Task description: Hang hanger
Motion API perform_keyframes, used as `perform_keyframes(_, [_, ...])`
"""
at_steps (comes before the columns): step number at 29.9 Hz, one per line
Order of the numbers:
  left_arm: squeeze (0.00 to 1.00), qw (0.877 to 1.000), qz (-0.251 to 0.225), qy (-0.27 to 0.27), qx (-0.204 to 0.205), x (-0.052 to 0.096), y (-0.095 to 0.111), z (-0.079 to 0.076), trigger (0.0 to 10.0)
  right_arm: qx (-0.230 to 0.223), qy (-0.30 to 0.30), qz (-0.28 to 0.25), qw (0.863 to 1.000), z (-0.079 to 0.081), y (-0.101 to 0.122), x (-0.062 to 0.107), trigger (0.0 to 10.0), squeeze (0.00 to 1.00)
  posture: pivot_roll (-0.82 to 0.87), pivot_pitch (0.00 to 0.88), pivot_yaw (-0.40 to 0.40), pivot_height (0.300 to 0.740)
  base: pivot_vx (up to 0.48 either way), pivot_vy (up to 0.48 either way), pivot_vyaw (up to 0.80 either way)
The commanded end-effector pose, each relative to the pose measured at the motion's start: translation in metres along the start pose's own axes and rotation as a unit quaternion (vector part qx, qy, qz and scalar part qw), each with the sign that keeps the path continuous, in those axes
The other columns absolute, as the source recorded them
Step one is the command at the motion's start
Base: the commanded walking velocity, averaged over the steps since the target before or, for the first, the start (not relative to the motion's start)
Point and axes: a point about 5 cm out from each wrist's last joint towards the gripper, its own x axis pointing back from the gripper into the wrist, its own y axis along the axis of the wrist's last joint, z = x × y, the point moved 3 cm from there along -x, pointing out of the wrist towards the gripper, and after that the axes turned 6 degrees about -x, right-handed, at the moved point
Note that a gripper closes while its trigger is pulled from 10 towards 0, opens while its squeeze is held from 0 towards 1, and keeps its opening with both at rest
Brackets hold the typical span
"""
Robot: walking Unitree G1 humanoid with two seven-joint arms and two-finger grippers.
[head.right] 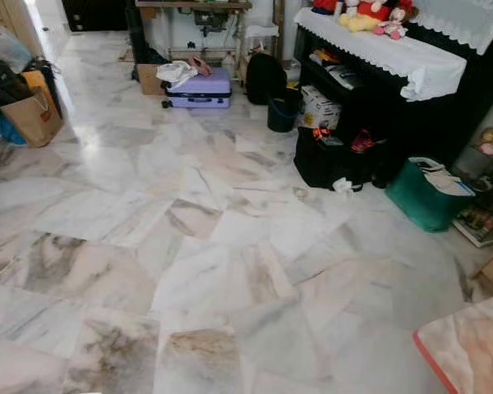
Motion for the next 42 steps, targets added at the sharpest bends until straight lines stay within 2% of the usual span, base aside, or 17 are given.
perform_keyframes(1, [0.0, 0.998, -0.033, 0.052, -0.023, 0.006, 0.007, 0.034, 10.0, -0.103, 0.051, -0.095, 0.989, 0.022, 0.105, -0.009, 10.0, 0.0, 0.13, 0.052, 0.006, 0.74, 0.0, -0.401, -0.8])
perform_keyframes(4, [0.0, 0.998, -0.034, 0.043, -0.02, 0.003, 0.016, 0.029, 10.0, -0.103, 0.047, -0.098, 0.989, 0.02, 0.109, -0.009, 10.0, 0.0, 0.13, 0.045, 0.005, 0.74, 0.0, 0.0, -0.8])
perform_keyframes(5, [0.0, 0.998, -0.038, 0.028, -0.044, 0.002, 0.021, 0.022, 10.0, -0.111, 0.041, -0.098, 0.988, 0.017, 0.11, -0.009, 10.0, 0.0, 0.13, 0.034, 0.003, 0.74, 0.0, 0.0, -0.8])
perform_keyframes(6, [0.0, 0.997, -0.045, 0.02, -0.052, 0.0, 0.028, 0.017, 10.0, -0.113, 0.039, -0.098, 0.988, 0.016, 0.111, -0.008, 10.0, 0.0, 0.13, 0.033, 0.002, 0.74, 0.0, 0.0, -0.8])
perform_keyframes(11, [0.0, 0.997, -0.056, 0.018, -0.043, -0.002, 0.037, 0.013, 10.0, -0.113, 0.038, -0.098, 0.988, 0.013, 0.114, -0.008, 10.0, 0.0, 0.12, 0.034, -0.013, 0.74, 0.0, 0.0, -0.8])
perform_keyframes(16, [0.0, 0.998, -0.051, 0.017, -0.043, -0.002, 0.032, 0.01, 10.0, -0.117, 0.035, -0.095, 0.988, 0.011, 0.114, -0.008, 10.0, 0.0, 0.12, 0.033, -0.022, 0.74, 0.0, 0.0, -0.8])
perform_keyframes(26, [0.0, 0.999, -0.025, 0.022, -0.037, 0.002, 0.007, 0.01, 10.0, -0.128, 0.032, -0.096, 0.987, 0.012, 0.114, -0.008, 10.0, 0.0, 0.13, 0.019, -0.021, 0.74, 0.0, 0.0, -0.8])
perform_keyframes(33, [0.0, 0.999, -0.036, 0.023, -0.021, 0.002, 0.013, 0.013, 10.0, -0.119, 0.036, -0.094, 0.988, 0.011, 0.113, -0.008, 10.0, 0.0, 0.13, 0.01, -0.02, 0.74, 0.0, 0.0, -0.8])
perform_keyframes(42, [0.0, 0.998, -0.042, 0.014, -0.033, 0.001, 0.017, 0.01, 10.0, -0.13, 0.035, -0.091, 0.987, 0.012, 0.109, -0.008, 10.0, 0.0, 0.13, 0.003, -0.013, 0.74, 0.0, 0.0, -0.8])
